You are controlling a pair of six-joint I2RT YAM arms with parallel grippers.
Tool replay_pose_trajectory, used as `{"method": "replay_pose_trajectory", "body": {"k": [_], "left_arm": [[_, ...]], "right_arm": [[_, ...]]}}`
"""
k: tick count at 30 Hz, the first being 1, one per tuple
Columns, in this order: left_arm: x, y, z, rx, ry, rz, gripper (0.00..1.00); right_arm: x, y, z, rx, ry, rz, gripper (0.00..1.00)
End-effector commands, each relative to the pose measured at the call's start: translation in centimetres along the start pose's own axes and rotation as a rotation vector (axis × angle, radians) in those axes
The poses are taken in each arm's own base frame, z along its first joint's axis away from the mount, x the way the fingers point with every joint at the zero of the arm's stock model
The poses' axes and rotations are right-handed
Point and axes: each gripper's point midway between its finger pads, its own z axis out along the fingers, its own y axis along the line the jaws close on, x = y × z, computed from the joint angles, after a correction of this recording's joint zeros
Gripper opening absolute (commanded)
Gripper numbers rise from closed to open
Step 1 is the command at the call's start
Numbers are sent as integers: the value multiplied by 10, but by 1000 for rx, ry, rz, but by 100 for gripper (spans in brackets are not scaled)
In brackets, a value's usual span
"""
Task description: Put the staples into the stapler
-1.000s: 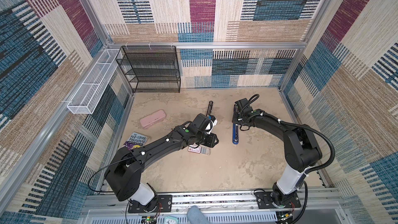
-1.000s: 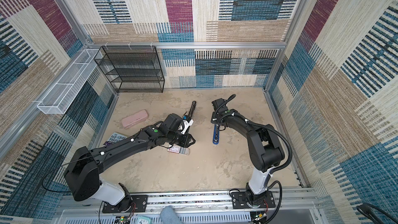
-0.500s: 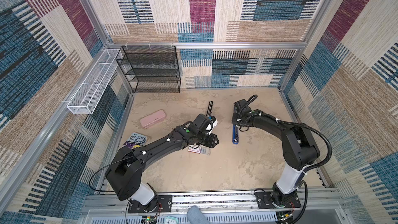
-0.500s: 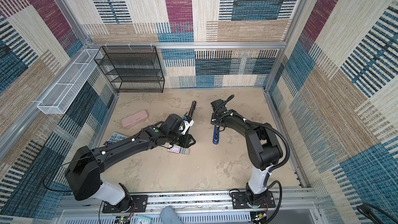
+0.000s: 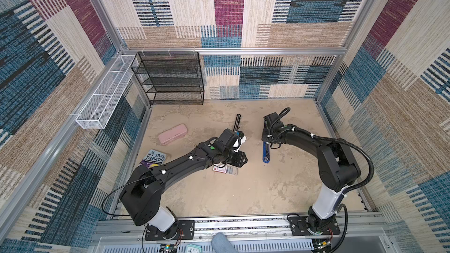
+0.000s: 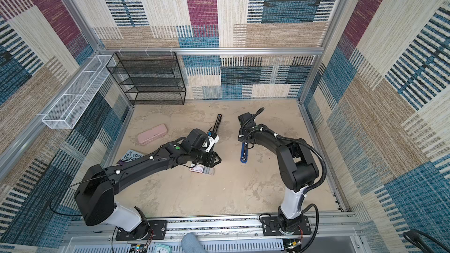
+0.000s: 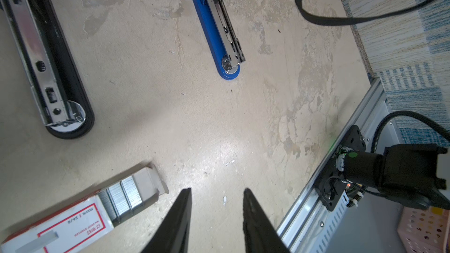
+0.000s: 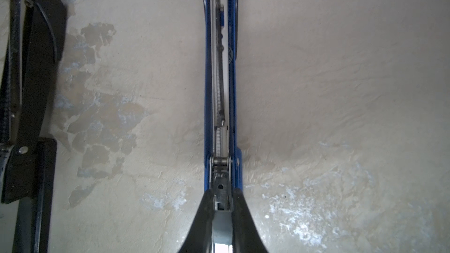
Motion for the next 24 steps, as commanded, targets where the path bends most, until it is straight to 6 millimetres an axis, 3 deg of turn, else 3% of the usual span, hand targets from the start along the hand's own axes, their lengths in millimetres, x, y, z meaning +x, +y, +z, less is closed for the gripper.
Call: {"method": "replay_pose_trajectory", "body": {"k": [1,14,24], "left_arm": [[0,-3,1,17,3,29,39],[2,-4,1,21,8,30,39],[2,-3,0,17,10,35,39]], "right_arm": [[-4,6,0,-15,-15,-6,12],[-16,10,-13,-20,-49,-9,12],[-3,6,0,4,-18,-14,12]]}}
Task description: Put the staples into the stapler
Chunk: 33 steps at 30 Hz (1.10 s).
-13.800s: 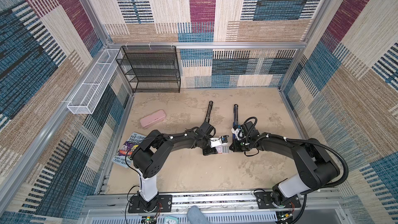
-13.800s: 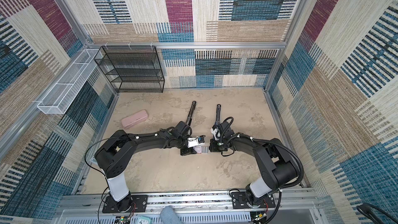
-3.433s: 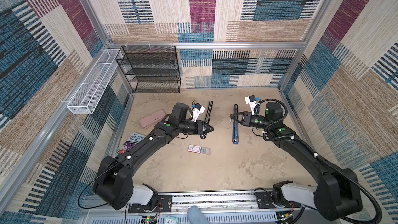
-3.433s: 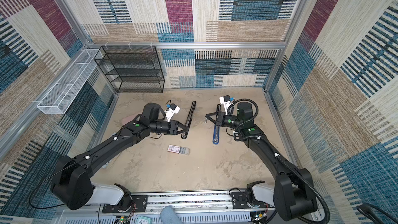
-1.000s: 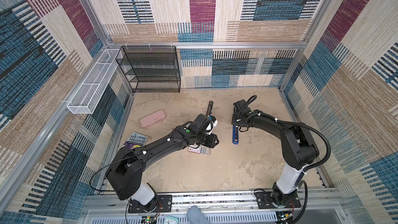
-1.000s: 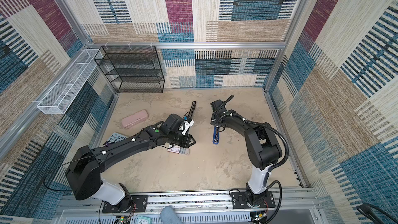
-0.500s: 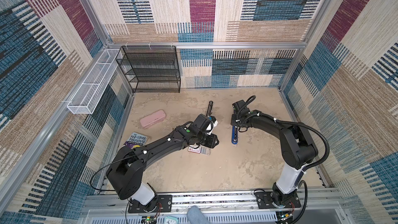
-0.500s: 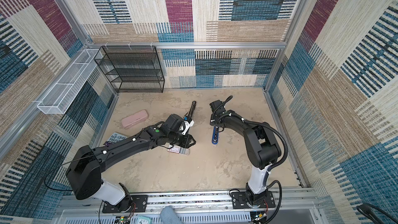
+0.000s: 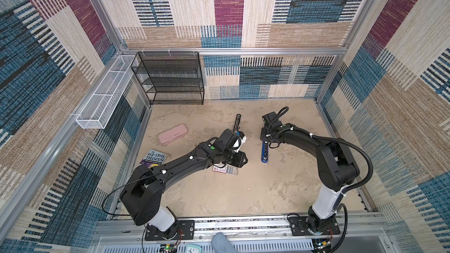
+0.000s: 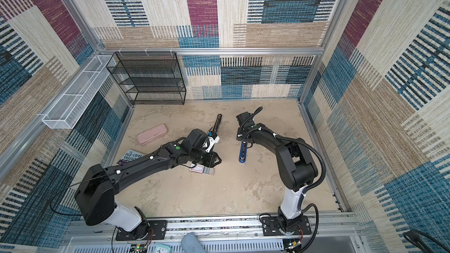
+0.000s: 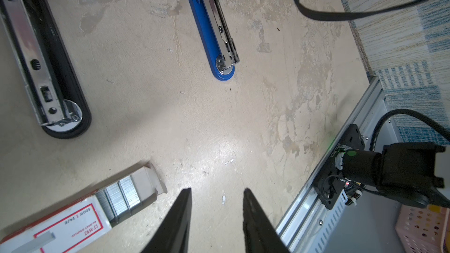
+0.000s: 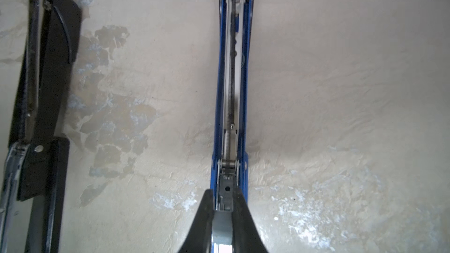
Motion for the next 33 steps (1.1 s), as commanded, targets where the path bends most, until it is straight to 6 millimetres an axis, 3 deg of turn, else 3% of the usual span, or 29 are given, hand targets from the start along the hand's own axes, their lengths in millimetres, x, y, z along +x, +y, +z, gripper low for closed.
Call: {"method": "replay_pose_trajectory", "body": {"k": [1,18,27,33], "left_arm": [[1,-2,0,11,6,35,39],[3,-1,1,9,13,32,39],[4,-1,1,9,15,29,39],[5,0,1,5,17,27,39]], "right_arm": [[-1,-2,2,15,-12,-4,12],[-7,-4,-6,18,-39,9,12],[8,-4,6,6,0,15,12],[4,-2,1,2,-12,16,12]]}}
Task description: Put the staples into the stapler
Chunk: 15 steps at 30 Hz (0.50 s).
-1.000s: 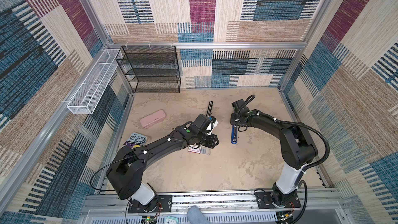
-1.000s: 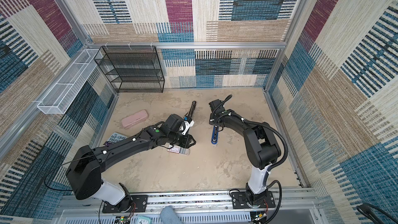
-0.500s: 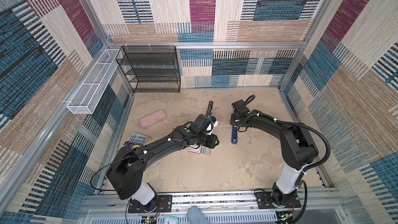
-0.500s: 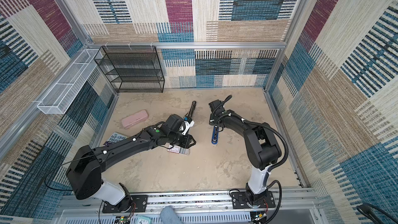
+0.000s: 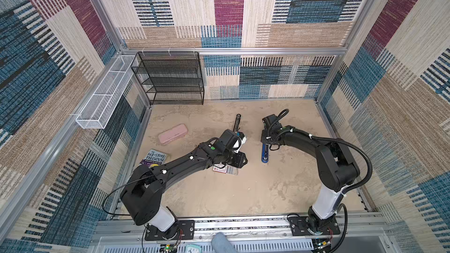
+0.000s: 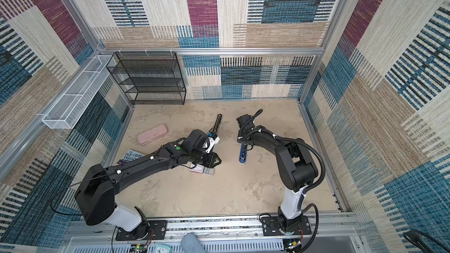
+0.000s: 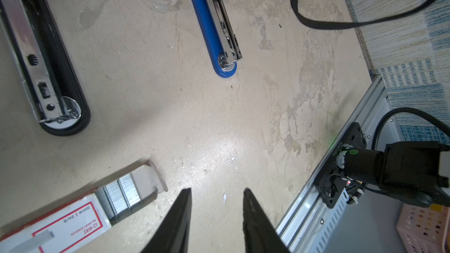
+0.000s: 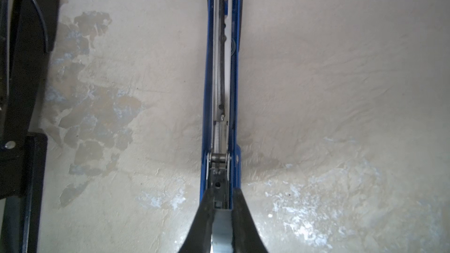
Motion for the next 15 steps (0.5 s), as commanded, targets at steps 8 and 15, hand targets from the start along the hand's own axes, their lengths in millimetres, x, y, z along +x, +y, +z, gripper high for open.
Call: {"method": "replay_pose_trajectory", "body": {"k": [8,15], "left_arm": [[2,-2,0,14,9,29,39],[3,-2,-1,14,7,27,39]], "right_arm": [[-16,6,-12,-18,-44,16,13],[-7,3,-3,-6,-23,15,12]]}}
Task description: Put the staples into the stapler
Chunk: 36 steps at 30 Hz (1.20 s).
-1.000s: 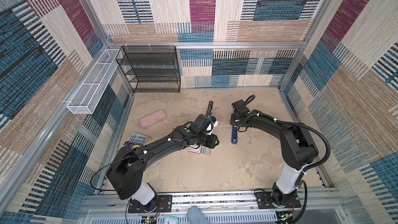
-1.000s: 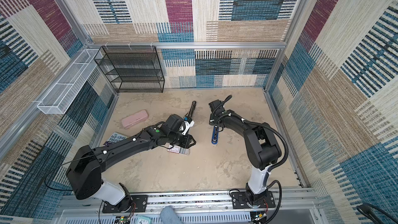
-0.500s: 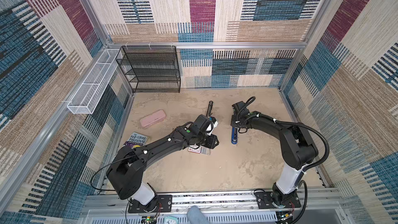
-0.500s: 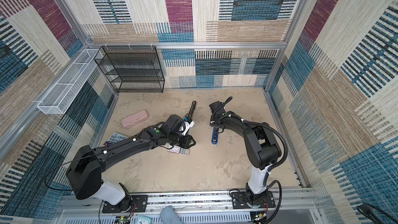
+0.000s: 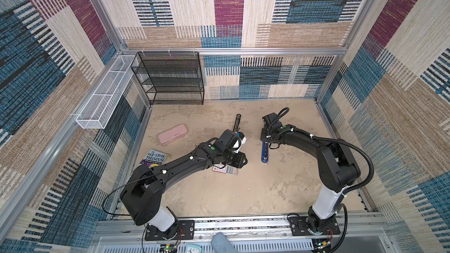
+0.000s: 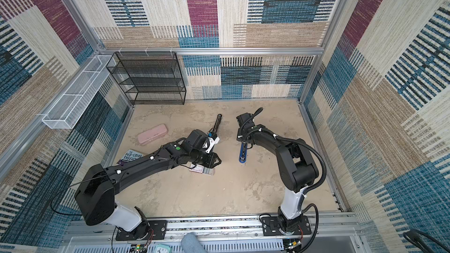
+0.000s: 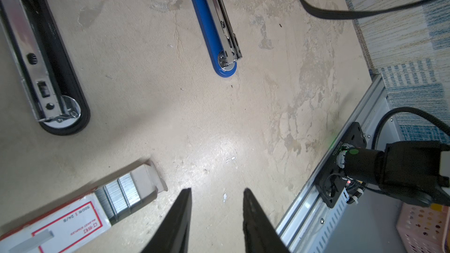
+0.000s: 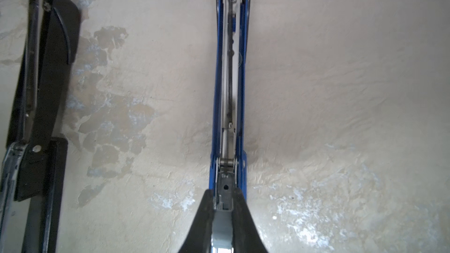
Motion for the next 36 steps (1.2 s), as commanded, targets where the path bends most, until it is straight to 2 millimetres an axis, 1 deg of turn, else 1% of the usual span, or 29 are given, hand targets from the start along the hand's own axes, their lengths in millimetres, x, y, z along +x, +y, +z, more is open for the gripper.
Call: {"method": "replay_pose_trajectory", "body": {"k": [1,5,10,16,18,20,25,27,30,36], "left_arm": [[1,-2,-2,14,3,27,39],[2,-2,0,13,7,26,39],[1,-3,0,14,6,27,39],[3,-1,0,9,7,28,39],[3,-1,0,10,8,28,39],[2,-1,0,10,8,29,39],[1,-3,0,13,6,30,39],[2,-2,-1,12,5,29,39],[2,-2,-1,12,6,26,39],[1,-3,-4,11,-1,25,39]], "right_arm": [[0,-2,2,12,-9,11,12],[0,-3,2,17,-10,8,12],[5,-3,7,16,4,7,12],[10,-4,7,14,13,8,13],[10,-4,6,9,13,9,15],[10,-3,4,4,13,12,22],[0,-2,-3,12,-11,11,32],[-6,0,-5,6,-25,5,33],[-10,6,-5,-15,-28,-5,37],[-14,15,3,-37,-19,-25,41]]}}
